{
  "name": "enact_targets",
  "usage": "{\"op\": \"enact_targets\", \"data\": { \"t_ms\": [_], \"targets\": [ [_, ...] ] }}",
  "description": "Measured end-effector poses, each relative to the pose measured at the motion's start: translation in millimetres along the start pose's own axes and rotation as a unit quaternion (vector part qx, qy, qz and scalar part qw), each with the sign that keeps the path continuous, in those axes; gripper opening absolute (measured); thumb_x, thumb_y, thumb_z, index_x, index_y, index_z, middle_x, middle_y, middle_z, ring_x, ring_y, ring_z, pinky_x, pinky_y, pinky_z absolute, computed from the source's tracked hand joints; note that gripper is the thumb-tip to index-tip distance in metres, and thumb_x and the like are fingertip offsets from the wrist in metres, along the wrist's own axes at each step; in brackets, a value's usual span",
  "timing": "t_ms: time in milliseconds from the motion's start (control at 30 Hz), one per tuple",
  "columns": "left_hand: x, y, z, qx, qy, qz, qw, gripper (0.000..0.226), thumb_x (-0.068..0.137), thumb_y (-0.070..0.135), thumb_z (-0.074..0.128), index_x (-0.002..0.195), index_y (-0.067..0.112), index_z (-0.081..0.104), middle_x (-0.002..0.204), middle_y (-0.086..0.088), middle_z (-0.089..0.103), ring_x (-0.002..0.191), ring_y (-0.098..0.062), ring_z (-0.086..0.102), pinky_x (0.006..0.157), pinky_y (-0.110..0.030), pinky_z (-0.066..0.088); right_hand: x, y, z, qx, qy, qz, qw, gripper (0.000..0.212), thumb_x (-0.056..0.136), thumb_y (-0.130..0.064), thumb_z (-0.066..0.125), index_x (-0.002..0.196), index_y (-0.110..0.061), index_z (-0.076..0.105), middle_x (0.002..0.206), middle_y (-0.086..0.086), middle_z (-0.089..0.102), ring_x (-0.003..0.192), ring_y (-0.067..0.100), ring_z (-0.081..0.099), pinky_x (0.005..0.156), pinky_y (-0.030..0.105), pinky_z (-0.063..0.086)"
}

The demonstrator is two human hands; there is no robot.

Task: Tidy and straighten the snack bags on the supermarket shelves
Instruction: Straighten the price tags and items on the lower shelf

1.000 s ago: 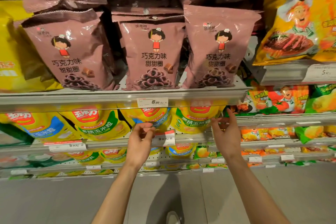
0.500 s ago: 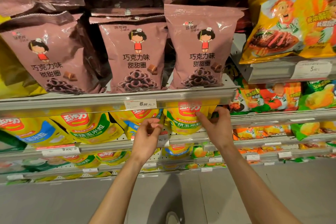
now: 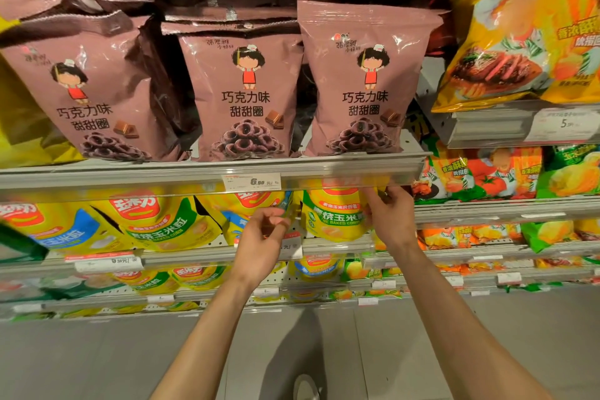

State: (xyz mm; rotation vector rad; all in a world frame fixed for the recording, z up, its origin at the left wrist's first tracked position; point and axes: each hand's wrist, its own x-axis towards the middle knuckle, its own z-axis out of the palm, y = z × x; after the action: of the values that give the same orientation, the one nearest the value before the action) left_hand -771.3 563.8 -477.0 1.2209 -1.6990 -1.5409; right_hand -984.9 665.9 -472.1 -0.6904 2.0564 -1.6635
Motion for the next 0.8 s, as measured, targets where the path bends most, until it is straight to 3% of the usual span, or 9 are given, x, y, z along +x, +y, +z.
{"op": "enact_targets", "data": {
  "t_ms": [133,200,267,333,433,533,633,800],
  "targets": [
    [6,-1,3,-0.006,-0.015,-0.005,1.000,0.017,0.099,0.015,0.063,0.116,0.013,0.060,0.096,0.010,0.065,0.084,0.000,0.066,0.080,-0.017,0.051,-5,-8,-7,0.001,-0.012,-0.008,1.000,0.031,0.097,-0.029,0.068,0.070,-0.015,0.060,0.052,-0.012,0.057,0.054,0.011,0.051,0.054,0.027,0.046],
    [7,1,8,-0.020,-0.032,-0.013,0.999,0.028,0.098,0.021,0.066,0.122,0.013,0.056,0.104,0.003,0.064,0.089,0.000,0.065,0.082,-0.014,0.052,-10,-8,-12,0.007,-0.027,-0.010,1.000,0.024,0.098,-0.025,0.068,0.077,-0.013,0.065,0.059,-0.013,0.066,0.055,0.005,0.058,0.055,0.019,0.048],
    [8,4,14,-0.020,-0.056,-0.022,0.998,0.042,0.095,0.030,0.071,0.129,0.018,0.050,0.114,0.000,0.065,0.100,-0.005,0.066,0.090,-0.021,0.055,-15,-9,-17,0.010,-0.042,-0.009,0.999,0.017,0.098,-0.025,0.067,0.090,-0.011,0.071,0.075,-0.010,0.075,0.067,0.003,0.068,0.060,0.015,0.052],
    [8,11,20,-0.021,-0.084,-0.026,0.996,0.047,0.093,0.033,0.073,0.131,0.021,0.048,0.113,0.004,0.065,0.100,-0.008,0.067,0.076,-0.019,0.056,-18,-11,-23,0.006,-0.055,-0.003,0.998,0.014,0.098,-0.025,0.067,0.100,-0.012,0.073,0.084,-0.009,0.078,0.077,0.003,0.073,0.064,0.014,0.054],
    [10,20,30,-0.041,-0.104,-0.015,0.994,0.048,0.089,0.032,0.077,0.129,0.019,0.052,0.111,0.006,0.071,0.088,-0.001,0.070,0.061,-0.013,0.051,-26,-10,-34,-0.002,-0.085,0.020,0.996,0.011,0.098,-0.025,0.067,0.106,-0.020,0.072,0.088,-0.012,0.079,0.077,0.002,0.073,0.063,0.016,0.055],
    [13,22,36,-0.047,-0.114,0.006,0.992,0.051,0.086,0.033,0.080,0.130,0.019,0.058,0.112,0.006,0.076,0.094,-0.003,0.073,0.070,-0.018,0.058,-35,-1,-38,-0.031,-0.101,0.053,0.993,0.013,0.096,-0.031,0.068,0.107,-0.024,0.071,0.087,0.001,0.078,0.064,0.018,0.068,0.062,0.030,0.059],
    [10,14,33,-0.045,-0.107,0.001,0.993,0.049,0.083,0.032,0.083,0.127,0.021,0.063,0.112,0.009,0.077,0.100,-0.007,0.074,0.084,-0.026,0.061,-43,9,-37,-0.036,-0.116,0.080,0.989,0.018,0.096,-0.029,0.068,0.111,-0.019,0.068,0.077,0.006,0.075,0.056,0.019,0.065,0.057,0.034,0.059],
    [-5,1,19,-0.051,-0.101,-0.022,0.993,0.038,0.081,0.023,0.084,0.116,0.027,0.067,0.103,0.014,0.077,0.092,-0.001,0.074,0.071,-0.017,0.058,-57,19,-30,-0.029,-0.180,0.131,0.974,0.022,0.097,-0.027,0.068,0.115,-0.014,0.067,0.079,0.010,0.076,0.062,0.016,0.069,0.066,0.032,0.061]
  ]
}}
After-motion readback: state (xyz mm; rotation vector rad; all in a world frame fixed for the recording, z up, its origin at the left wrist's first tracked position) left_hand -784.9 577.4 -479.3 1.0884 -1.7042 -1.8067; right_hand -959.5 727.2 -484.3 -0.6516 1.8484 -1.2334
